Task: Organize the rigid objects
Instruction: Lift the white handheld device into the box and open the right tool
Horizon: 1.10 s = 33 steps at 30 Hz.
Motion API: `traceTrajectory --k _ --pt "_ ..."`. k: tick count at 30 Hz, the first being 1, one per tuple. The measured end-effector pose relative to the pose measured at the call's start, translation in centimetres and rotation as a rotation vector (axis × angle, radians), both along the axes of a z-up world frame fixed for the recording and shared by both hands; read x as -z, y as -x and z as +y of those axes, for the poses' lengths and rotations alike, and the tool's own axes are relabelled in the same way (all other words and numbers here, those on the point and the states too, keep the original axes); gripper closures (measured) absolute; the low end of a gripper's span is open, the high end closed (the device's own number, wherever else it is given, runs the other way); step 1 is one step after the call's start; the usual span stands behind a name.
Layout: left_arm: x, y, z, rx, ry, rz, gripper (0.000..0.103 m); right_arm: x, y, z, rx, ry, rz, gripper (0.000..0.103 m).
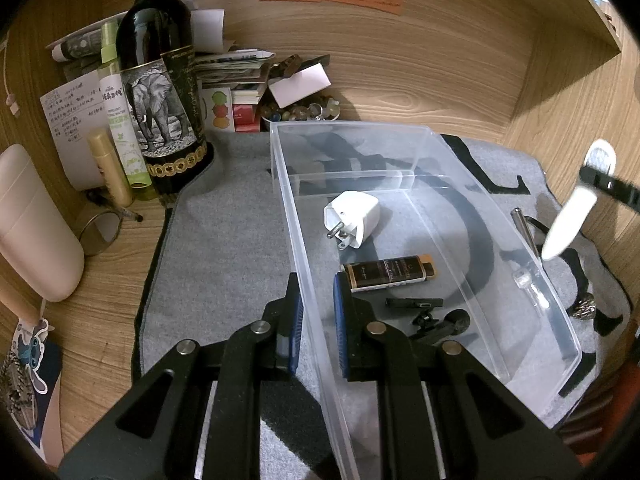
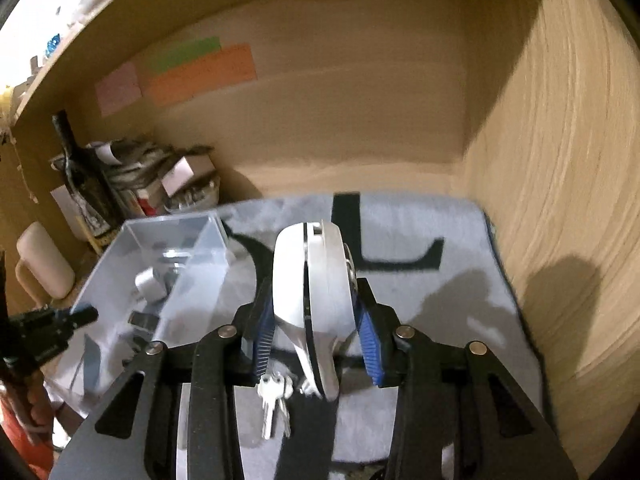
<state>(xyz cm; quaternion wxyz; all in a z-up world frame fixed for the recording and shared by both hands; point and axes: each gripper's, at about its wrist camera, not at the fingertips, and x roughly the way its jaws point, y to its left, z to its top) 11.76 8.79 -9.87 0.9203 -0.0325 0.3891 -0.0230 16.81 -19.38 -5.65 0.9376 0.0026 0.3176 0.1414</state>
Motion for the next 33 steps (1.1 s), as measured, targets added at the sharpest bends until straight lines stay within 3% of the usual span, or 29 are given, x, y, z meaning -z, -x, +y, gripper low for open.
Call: traceTrajectory --k 12,17,21,26,30,33 --pt "-0.1 -0.2 0.2 0.001 0.016 -0.001 0.089 -5.1 0.5 6.0 -0.181 0.004 -0.146 0.069" --pt "-0.1 -0.2 0.2 0.002 0.018 -0.002 0.089 -5.9 0.7 9.7 -0.284 0.022 -0.178 0.069" --pt "-0.1 -0.1 0.2 0.001 0.018 -0.001 0.089 -5.1 0.0 12.5 -0.345 0.057 -0.163 0.069" --pt "-0.1 -0.1 0.2 0.002 0.017 -0.001 0.089 -2.1 -2.5 15.4 -0.377 0.111 -0.072 0.069" --pt "-0.1 -0.2 0.1 0.007 0.016 -0.001 0.089 0.1 -3.2 16.2 -0.391 0.135 0.000 0.069" --pt "0.0 -0.2 0.0 0.007 0.011 -0.002 0.089 1.1 -2.3 16.3 -0.401 0.166 0.004 0.069"
